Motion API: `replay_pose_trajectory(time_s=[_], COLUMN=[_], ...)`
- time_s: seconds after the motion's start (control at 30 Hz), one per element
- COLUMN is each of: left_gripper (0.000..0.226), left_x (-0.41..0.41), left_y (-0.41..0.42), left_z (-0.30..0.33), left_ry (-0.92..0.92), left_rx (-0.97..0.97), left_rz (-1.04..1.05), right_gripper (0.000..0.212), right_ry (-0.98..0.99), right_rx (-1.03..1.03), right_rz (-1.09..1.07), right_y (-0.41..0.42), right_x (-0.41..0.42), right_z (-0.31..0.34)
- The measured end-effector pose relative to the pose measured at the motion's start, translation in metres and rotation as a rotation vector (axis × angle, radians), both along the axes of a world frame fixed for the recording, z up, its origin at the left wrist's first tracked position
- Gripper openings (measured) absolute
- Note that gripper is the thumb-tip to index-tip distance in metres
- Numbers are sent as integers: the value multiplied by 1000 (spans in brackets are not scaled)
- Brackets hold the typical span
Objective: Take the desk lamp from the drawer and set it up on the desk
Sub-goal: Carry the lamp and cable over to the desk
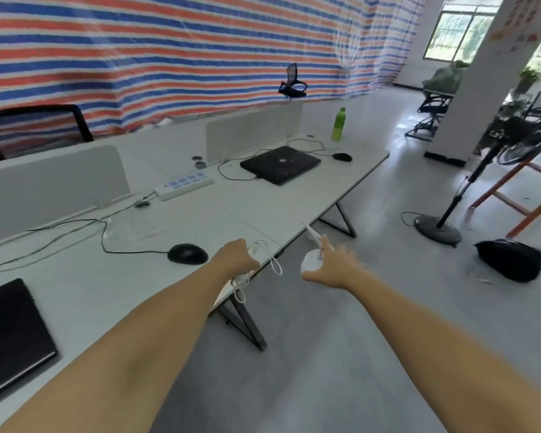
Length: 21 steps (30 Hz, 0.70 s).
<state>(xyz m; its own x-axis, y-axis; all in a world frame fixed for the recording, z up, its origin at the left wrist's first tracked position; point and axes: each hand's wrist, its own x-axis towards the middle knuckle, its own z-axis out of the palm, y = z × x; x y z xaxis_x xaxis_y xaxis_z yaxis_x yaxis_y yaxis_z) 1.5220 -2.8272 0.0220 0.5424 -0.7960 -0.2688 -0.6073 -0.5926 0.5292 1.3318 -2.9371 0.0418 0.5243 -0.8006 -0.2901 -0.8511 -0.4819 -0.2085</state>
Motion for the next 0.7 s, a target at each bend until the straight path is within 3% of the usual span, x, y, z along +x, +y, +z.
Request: replay_pose_trajectory(time_s=[0.3,0.7], left_gripper=[28,46], left_x=[135,285], left_y=[-128,-246], left_z=[-26,-22], left_ry=[-23,-41], left_rx=[42,65], left_rz=[169,374], right_gripper=[108,107], right_ry=[63,95], right_rx=[-12,-65], right_rz=[183,377], right_y=[-158,-311], right_x=[146,340], right_z=[-22,-27])
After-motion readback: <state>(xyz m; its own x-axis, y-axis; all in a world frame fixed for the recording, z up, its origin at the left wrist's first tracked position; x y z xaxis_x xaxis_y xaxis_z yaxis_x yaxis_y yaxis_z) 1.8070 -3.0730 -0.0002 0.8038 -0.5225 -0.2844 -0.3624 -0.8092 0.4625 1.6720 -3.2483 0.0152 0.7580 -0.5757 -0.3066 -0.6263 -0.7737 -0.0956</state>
